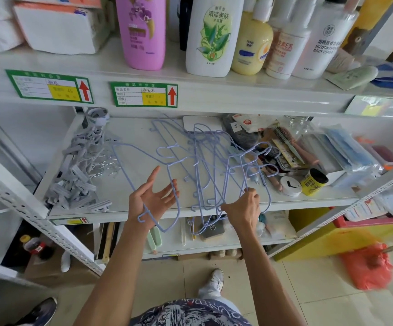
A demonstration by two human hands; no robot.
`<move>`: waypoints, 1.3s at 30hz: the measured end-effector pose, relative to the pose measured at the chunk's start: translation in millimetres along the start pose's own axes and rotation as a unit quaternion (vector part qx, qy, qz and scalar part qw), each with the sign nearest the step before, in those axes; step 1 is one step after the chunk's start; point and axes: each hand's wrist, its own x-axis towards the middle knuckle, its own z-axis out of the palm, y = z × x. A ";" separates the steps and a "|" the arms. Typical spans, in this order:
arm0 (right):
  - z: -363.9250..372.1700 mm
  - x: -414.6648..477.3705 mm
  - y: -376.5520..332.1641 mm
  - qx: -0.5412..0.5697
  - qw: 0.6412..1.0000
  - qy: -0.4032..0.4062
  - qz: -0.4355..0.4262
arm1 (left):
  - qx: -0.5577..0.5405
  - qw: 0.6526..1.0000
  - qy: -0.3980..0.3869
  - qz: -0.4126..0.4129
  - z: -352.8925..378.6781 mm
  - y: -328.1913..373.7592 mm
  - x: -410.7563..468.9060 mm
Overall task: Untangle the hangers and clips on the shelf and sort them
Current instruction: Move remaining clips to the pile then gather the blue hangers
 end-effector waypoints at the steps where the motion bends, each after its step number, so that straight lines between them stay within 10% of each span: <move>1: -2.4 0.9 -0.2 -0.002 1.000 -0.001 -0.003 | 0.002 1.000 0.002 -0.004 -1.1 -1.1 0.4; 16: -11.5 15.3 7.2 0.162 0.978 -0.093 0.092 | 0.086 0.996 0.017 -0.032 -6.4 -8.1 1.7; 25: 6.0 1.9 -17.2 -0.017 0.998 0.027 -0.046 | 0.104 0.993 0.038 -0.028 -1.8 -4.8 3.8; 39: 38.3 61.0 -2.3 -0.178 0.983 -0.033 -0.021 | 0.069 0.996 0.040 -0.050 -5.9 -7.9 9.9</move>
